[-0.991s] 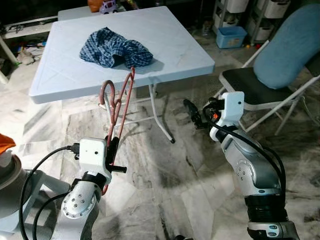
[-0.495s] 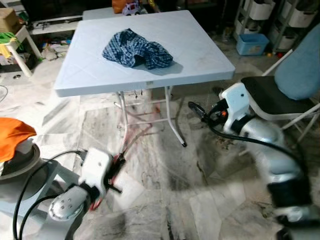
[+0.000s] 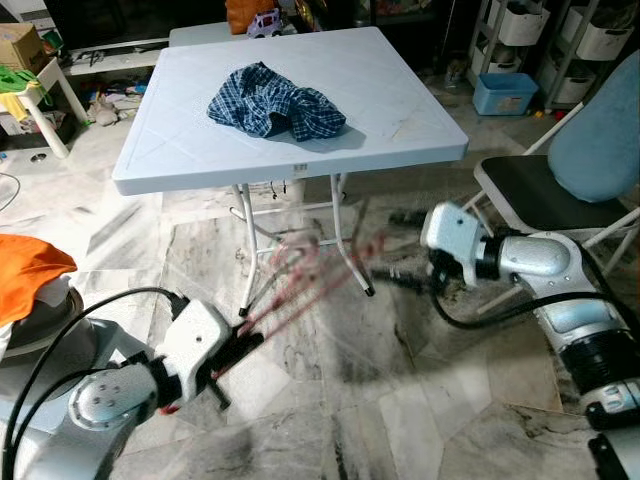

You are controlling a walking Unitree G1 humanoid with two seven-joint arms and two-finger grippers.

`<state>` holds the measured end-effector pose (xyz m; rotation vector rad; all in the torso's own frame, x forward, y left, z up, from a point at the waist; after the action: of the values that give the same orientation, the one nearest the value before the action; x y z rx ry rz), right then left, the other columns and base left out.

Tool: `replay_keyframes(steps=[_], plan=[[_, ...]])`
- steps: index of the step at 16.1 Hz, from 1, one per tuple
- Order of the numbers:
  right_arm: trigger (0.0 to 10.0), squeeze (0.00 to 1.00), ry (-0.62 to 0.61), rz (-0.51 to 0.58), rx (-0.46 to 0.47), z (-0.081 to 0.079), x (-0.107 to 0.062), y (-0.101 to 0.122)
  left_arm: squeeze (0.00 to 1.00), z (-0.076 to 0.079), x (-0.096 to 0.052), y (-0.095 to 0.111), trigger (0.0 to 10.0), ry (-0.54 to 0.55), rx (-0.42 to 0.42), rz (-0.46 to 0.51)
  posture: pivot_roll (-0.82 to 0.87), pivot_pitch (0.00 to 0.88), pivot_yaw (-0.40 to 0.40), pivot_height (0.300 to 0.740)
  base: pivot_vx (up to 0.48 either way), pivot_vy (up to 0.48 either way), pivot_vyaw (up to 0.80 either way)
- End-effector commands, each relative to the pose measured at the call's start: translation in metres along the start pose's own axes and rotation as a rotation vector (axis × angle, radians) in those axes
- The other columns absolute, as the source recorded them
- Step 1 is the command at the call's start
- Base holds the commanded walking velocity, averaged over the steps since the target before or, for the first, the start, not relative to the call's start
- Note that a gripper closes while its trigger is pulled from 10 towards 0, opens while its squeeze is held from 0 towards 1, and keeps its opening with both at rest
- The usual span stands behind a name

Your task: Hang hanger

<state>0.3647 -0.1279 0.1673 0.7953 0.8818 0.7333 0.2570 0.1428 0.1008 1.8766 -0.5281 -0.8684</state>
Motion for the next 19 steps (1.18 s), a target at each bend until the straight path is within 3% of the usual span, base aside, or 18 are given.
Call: replay_keyframes(steps=[1, 4, 8, 10, 14, 15, 19], plan=[[10.0, 0.00, 0.065, 0.005, -0.071, -0.001, 0.003, 0.012, 0.00, 0.009, 0.000, 0.007, 10.0, -0.060, 0.009, 0.026, 0.00, 0.092, 0.055, 0.740, 0.000, 0.000, 0.00], [10.0, 0.00, 0.167, 0.036, -0.135, -0.010, 0.010, 0.020, 0.00, 0.025, 0.004, 0.010, 10.0, -0.174, 0.064, 0.046, -0.01, 0.088, 0.059, 0.740, 0.000, 0.000, 0.00], [10.0, 0.00, 0.332, -0.049, -0.176, -0.028, 0.003, 0.005, 0.00, 0.023, 0.009, 0.014, 10.0, -0.191, 0.078, 0.065, -0.01, 0.086, 0.068, 0.740, 0.000, 0.000, 0.00], [10.0, 0.00, 0.389, -0.132, -0.234, -0.029, -0.003, -0.005, 0.00, 0.025, 0.010, 0.014, 10.0, -0.204, 0.085, 0.068, -0.01, 0.086, 0.069, 0.740, 0.000, 0.000, 0.00], [10.0, 0.00, 0.373, -0.145, -0.263, -0.022, -0.001, -0.003, 0.00, 0.026, 0.012, 0.016, 10.0, -0.208, 0.098, 0.076, -0.01, 0.086, 0.068, 0.740, 0.000, 0.000, 0.00], [0.0, 0.00, 0.361, -0.139, -0.273, -0.024, 0.004, -0.005, 0.00, 0.027, 0.013, 0.018, 10.0, -0.209, 0.100, 0.084, -0.01, 0.085, 0.068, 0.740, 0.000, 0.000, 0.00], [0.0, 0.00, 0.360, -0.277, -0.335, -0.025, 0.004, -0.026, 0.00, 0.030, 0.016, 0.012, 10.0, -0.216, 0.132, 0.064, -0.01, 0.088, 0.067, 0.740, 0.000, 0.000, 0.00]])
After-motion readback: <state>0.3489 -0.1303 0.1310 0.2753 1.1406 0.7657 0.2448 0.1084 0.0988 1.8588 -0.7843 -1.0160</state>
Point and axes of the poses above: a point about 5 cm out from each wrist's last joint towards the gripper, its own x axis pointing out of the wrist towards the gripper, its own y axis along the axis of the wrist's last joint, z = x × y, the point moved 5 cm from there along x, pointing out of the wrist towards the gripper, and after that the axes turned 6 degrees about x, right-handed, at the moved point
